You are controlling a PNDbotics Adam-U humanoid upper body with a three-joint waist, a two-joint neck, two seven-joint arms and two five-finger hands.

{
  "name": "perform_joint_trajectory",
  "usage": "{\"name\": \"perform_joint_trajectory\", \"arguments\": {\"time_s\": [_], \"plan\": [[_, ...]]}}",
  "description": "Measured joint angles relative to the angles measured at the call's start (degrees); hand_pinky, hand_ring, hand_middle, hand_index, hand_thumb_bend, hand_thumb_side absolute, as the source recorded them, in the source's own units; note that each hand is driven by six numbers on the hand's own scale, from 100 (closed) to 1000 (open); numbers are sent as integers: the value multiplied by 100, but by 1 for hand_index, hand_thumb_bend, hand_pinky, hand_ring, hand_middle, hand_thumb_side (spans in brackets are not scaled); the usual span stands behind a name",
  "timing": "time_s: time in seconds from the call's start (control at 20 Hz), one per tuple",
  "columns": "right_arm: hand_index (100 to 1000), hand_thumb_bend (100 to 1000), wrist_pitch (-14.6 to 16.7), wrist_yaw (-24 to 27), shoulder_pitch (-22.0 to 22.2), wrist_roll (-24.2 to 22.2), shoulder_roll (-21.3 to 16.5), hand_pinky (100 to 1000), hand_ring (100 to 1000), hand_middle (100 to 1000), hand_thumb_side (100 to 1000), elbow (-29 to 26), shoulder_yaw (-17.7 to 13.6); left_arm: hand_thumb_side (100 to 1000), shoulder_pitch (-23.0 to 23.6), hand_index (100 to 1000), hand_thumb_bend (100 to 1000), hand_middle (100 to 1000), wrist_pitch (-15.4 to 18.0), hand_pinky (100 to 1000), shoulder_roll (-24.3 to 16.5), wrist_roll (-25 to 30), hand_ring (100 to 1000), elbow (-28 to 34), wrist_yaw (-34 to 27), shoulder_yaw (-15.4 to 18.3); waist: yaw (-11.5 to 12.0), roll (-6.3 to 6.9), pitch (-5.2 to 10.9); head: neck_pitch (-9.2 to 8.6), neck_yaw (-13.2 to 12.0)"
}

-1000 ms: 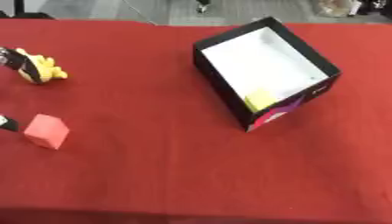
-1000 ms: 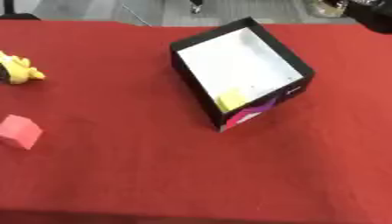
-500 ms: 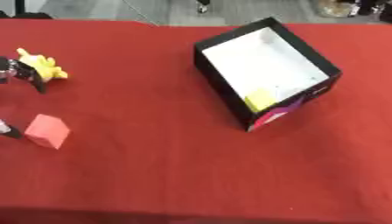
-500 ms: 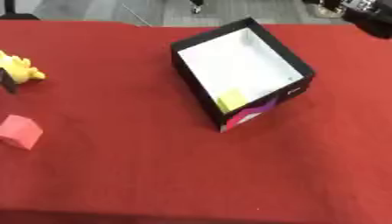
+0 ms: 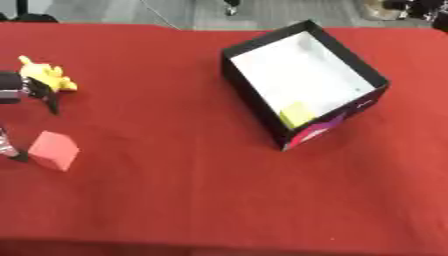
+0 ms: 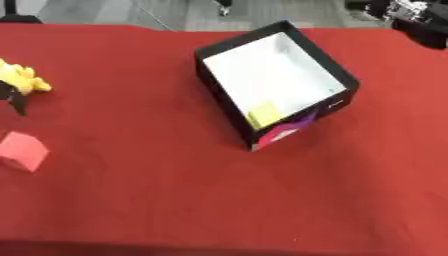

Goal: Pick up the objects with one hand, pass them to the other hand, and then place them into the box on the other side of the table.

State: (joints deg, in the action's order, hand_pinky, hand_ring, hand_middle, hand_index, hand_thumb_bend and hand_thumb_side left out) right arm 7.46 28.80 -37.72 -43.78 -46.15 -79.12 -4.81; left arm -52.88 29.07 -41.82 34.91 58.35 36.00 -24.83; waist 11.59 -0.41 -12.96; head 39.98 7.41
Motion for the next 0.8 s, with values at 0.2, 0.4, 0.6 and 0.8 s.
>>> {"name": "perform_joint_trajectory", "arguments": {"time_s": [0.2,0.4,0.6,0.8], "plan": [[1000,100,19,-28,19,-16,4,1000,1000,1000,427,1,0,159,-2,759,678,764,55,859,132,-55,850,-170,217,-3,0,0,0,0,-18],[1000,100,40,-52,46,-27,5,1000,1000,1000,426,5,0,151,-3,755,662,759,104,857,214,-104,845,-300,417,-3,-2,0,0,0,-23],[1000,100,50,-83,48,-24,7,1000,1000,1000,426,31,-1,147,0,749,636,750,154,855,267,-154,836,-401,532,1,-13,0,0,0,-30],[1000,100,54,-85,51,-20,11,1000,1000,1000,426,39,-2,137,0,736,605,740,175,853,296,-175,827,-464,539,14,-14,0,0,0,-38]]}}
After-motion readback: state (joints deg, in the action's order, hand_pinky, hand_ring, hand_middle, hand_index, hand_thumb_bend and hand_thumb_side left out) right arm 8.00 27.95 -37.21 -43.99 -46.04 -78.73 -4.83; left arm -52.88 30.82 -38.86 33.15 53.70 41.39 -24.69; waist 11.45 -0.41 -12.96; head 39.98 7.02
